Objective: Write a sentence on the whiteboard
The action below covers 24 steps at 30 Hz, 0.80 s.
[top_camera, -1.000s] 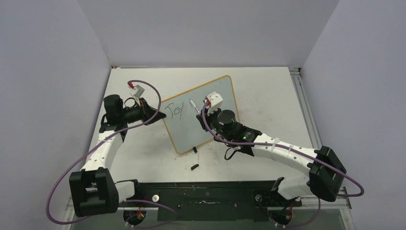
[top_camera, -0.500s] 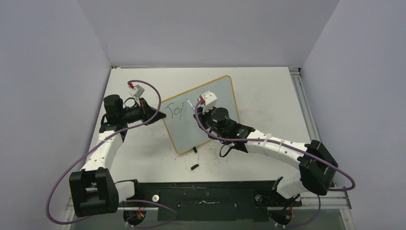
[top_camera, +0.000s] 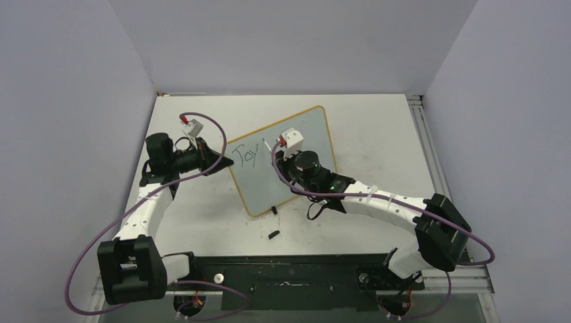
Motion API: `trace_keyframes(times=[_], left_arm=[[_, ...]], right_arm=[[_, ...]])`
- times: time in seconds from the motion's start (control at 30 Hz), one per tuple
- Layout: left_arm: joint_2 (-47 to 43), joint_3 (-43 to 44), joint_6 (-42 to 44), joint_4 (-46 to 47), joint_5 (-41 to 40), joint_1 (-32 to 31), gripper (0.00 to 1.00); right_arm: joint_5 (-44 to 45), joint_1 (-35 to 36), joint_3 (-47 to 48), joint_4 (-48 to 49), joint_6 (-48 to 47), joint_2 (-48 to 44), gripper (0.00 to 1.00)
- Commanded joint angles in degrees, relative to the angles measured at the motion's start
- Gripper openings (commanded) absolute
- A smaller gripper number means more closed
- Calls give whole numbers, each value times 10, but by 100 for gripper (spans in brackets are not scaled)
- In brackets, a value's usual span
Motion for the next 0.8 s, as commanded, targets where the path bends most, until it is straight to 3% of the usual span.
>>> trace_keyframes(times=[0.0, 0.2, 0.77], left_arm=[[-11, 23, 10, 2, 11, 4, 0], [-11, 23, 10, 2, 10, 4, 0], [-12, 23, 10, 3, 9, 4, 0]], right_arm=[[8, -4, 7, 30, -1, -31, 5], [33, -4, -11, 25, -7, -73, 5], [18, -15, -16, 11, -3, -29, 5]])
